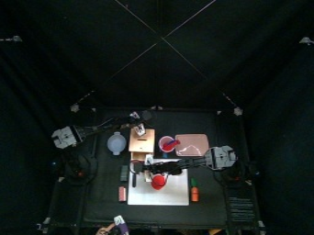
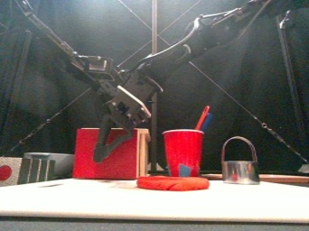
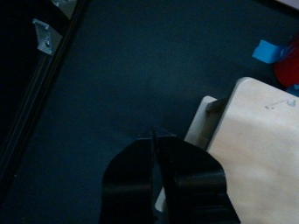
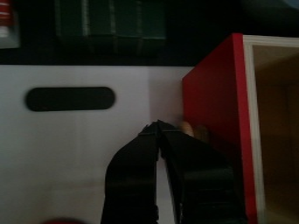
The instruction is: Close drawer
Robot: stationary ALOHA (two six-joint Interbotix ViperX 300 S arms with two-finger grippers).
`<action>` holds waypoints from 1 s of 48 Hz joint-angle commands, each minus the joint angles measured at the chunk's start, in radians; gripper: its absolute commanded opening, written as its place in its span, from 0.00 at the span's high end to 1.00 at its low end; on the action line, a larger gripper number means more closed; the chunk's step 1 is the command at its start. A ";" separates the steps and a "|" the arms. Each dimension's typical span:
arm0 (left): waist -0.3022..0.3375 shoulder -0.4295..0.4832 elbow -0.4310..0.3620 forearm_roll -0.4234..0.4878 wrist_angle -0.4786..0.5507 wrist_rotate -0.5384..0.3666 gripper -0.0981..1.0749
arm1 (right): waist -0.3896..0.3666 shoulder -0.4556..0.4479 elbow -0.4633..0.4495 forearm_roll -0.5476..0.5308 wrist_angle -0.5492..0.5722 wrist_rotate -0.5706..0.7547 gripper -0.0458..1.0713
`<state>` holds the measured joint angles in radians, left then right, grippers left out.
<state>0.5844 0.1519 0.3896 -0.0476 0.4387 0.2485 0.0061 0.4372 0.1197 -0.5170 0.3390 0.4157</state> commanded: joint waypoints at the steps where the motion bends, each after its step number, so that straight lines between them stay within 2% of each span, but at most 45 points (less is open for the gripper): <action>1: -0.003 -0.015 0.006 -0.003 0.002 0.000 0.56 | -0.032 -0.028 -0.031 -0.029 0.021 -0.003 0.61; 10: 0.000 -0.023 0.025 -0.005 -0.025 0.000 0.56 | -0.078 -0.026 -0.057 -0.100 0.038 -0.002 0.61; 19: 0.003 -0.026 0.031 -0.012 -0.029 -0.006 0.56 | -0.120 -0.025 -0.061 -0.118 0.037 -0.003 0.61; 33: 0.015 -0.069 0.029 -0.025 -0.074 -0.011 0.56 | -0.118 -0.037 -0.052 -0.118 0.037 -0.003 0.61; 37: 0.018 -0.097 0.038 -0.038 -0.086 -0.011 0.56 | -0.101 -0.067 -0.043 -0.118 0.038 -0.003 0.61; 42: 0.018 -0.146 0.069 -0.061 -0.127 -0.011 0.56 | -0.043 -0.129 -0.025 -0.117 0.031 -0.005 0.61; 48: 0.015 -0.225 0.130 -0.094 -0.215 -0.009 0.56 | 0.025 -0.207 0.021 -0.112 0.018 -0.002 0.61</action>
<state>0.6013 -0.0046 0.5077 -0.1258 0.2777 0.2378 -0.0153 0.3283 0.1258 -0.6320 0.3697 0.4172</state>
